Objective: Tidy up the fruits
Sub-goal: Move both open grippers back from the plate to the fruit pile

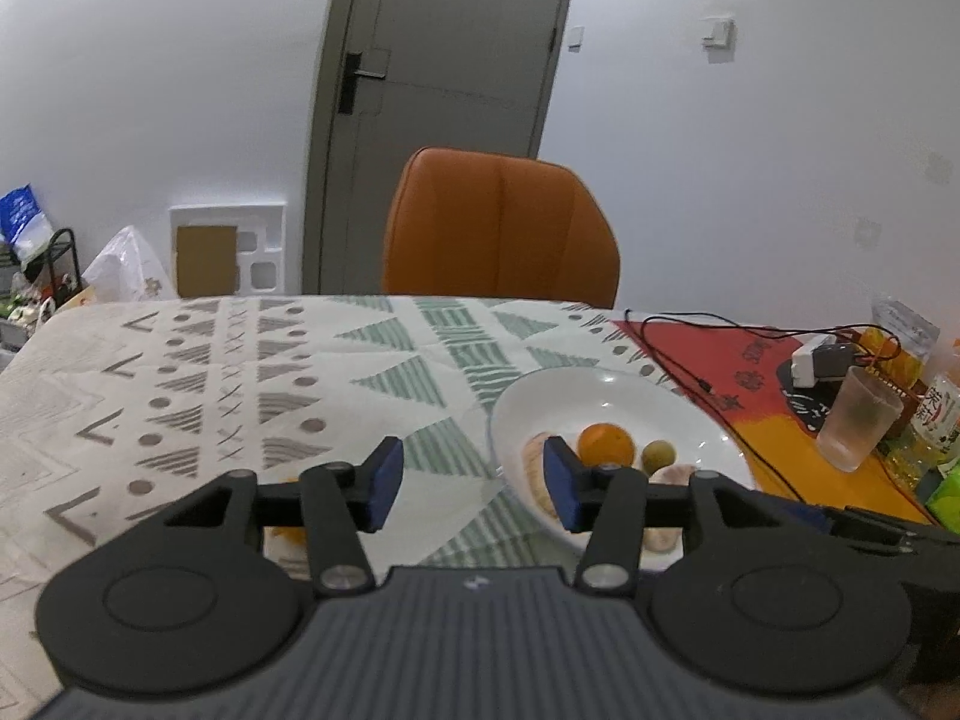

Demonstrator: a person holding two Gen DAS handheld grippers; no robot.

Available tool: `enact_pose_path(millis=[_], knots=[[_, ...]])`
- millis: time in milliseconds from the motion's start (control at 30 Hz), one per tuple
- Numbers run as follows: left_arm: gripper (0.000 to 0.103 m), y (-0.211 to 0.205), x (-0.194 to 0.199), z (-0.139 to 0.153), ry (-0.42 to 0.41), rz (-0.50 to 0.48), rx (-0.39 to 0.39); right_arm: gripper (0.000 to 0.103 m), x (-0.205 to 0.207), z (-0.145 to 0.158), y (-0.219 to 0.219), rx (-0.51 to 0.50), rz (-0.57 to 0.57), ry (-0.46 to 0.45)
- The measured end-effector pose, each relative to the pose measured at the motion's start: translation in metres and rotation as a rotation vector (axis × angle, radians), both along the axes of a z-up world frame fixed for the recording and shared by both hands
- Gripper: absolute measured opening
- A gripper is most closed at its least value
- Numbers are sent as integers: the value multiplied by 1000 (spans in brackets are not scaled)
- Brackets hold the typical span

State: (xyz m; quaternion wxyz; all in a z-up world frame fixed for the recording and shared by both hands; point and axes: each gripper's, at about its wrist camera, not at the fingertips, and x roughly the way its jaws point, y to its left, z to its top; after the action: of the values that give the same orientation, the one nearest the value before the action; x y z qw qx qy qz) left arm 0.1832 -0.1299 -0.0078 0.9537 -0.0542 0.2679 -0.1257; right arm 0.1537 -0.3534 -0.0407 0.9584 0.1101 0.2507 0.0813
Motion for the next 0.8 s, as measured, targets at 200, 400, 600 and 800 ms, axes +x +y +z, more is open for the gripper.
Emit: enact_pose_path(millis=[200, 400, 600, 800], knots=[[87, 20, -10, 4, -18, 20, -30, 58, -2, 0, 15, -5, 18, 3], [88, 38, -15, 7, -18, 54, -29, 69, -3, 1, 31, -8, 49, -5], [88, 60, -18, 4, -4, 106, -33, 83, -4, 3, 46, -10, 79, -28], [88, 81, -21, 0, 11, 148, -18, 85, -4, 4, 63, -32, 114, -39]])
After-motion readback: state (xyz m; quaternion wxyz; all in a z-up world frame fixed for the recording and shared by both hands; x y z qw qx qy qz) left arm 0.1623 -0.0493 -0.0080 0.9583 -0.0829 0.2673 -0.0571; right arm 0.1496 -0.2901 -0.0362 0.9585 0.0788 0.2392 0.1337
